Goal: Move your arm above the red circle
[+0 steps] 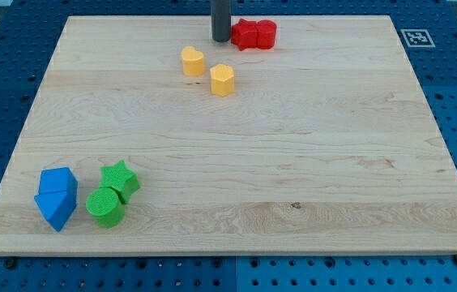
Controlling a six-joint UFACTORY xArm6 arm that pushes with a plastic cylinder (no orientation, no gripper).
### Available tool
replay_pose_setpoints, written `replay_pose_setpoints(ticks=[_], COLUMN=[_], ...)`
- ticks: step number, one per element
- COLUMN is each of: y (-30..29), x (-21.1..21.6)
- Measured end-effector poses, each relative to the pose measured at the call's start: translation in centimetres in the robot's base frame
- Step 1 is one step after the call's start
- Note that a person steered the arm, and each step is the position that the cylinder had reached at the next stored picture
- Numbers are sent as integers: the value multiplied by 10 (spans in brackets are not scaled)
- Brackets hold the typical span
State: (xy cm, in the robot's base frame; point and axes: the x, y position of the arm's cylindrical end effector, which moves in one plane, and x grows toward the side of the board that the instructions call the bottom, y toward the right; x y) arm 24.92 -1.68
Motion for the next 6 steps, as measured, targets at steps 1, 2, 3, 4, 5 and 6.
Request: replay_pose_setpoints(ticks=[1,2,3,4,5,6], y=[0,10,19,23,52,72], x=[-4,-31,-42,-42,-46,-46])
